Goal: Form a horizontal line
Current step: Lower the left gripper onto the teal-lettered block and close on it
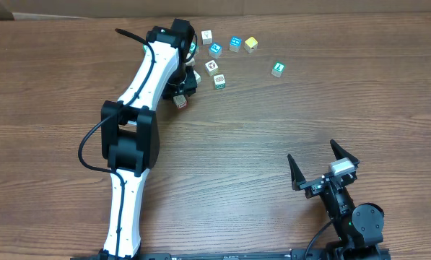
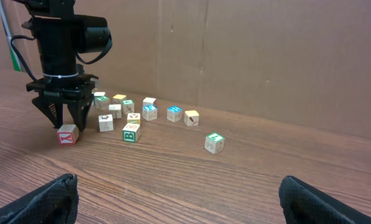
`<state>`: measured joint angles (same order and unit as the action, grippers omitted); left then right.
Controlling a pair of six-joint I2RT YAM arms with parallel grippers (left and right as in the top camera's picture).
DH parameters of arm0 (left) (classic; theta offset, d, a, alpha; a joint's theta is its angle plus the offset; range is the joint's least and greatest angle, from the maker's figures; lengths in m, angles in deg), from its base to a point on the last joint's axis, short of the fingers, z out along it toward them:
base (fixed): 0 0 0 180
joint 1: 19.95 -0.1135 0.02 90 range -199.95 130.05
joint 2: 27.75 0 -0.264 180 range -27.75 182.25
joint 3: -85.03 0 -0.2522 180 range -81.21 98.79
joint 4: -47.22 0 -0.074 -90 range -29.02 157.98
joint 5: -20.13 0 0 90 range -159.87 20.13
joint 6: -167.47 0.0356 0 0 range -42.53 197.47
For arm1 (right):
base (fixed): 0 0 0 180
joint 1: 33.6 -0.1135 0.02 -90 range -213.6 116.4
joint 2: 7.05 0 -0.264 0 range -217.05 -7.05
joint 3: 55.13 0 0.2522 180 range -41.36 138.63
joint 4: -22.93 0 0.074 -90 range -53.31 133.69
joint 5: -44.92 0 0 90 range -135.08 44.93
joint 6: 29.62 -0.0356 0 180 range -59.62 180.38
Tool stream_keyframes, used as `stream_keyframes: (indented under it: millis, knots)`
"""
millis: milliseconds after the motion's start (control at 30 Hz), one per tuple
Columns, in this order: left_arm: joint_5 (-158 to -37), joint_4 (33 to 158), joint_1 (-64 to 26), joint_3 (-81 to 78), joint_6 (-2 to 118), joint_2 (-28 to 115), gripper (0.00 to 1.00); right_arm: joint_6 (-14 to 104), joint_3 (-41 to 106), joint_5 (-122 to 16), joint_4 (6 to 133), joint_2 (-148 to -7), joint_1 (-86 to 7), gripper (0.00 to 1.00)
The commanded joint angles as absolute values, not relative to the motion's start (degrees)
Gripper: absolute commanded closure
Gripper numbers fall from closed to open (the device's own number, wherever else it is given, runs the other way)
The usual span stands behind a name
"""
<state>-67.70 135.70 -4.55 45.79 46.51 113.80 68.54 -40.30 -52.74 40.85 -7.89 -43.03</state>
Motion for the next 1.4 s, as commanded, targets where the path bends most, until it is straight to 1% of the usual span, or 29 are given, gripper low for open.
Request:
stream_keyframes:
  millis: [0, 167, 367, 533, 667, 700, 833, 1233, 1367]
  knots:
    - [-67.4, 135.5, -3.9, 44.8, 47.0, 114.3, 0.56, 68.6, -40.9, -52.9, 40.7, -7.2, -43.3, 0.00]
    - [-67.6, 135.7, -3.9, 44.8, 47.0, 114.3, 0.57, 68.6, -40.9, -52.9, 40.7, -7.2, -43.3, 0.00]
    - [-67.5, 135.7, -3.5, 44.8, 47.1, 114.3, 0.64, 68.6, -40.9, -52.9, 40.7, -7.2, -43.3, 0.00]
    - [-67.6, 135.6, -3.4, 44.8, 48.6, 114.3, 0.66, 68.6, -40.9, -52.9, 40.7, -7.2, -43.3, 0.00]
    - [-67.6, 135.6, -3.4, 44.8, 50.7, 114.3, 0.72, 68.6, -40.9, -52.9, 40.7, -7.2, -43.3, 0.00]
    - [-67.6, 135.7, -3.4, 44.8, 50.7, 114.3, 0.73, 68.6, -40.9, -52.9, 40.7, -7.2, -43.3, 0.00]
    - [-67.6, 135.6, -3.4, 44.8, 50.7, 114.3, 0.68, 68.6, -40.9, -52.9, 40.7, -7.2, -43.3, 0.00]
    - [-68.5, 136.2, -3.4, 44.9, 52.0, 114.1, 0.70, 68.6, -40.9, -52.9, 40.7, -7.2, -43.3, 0.00]
    - [-68.4, 136.9, -3.4, 44.9, 52.3, 113.4, 0.72, 68.6, -40.9, -52.9, 40.7, -7.2, -43.3, 0.00]
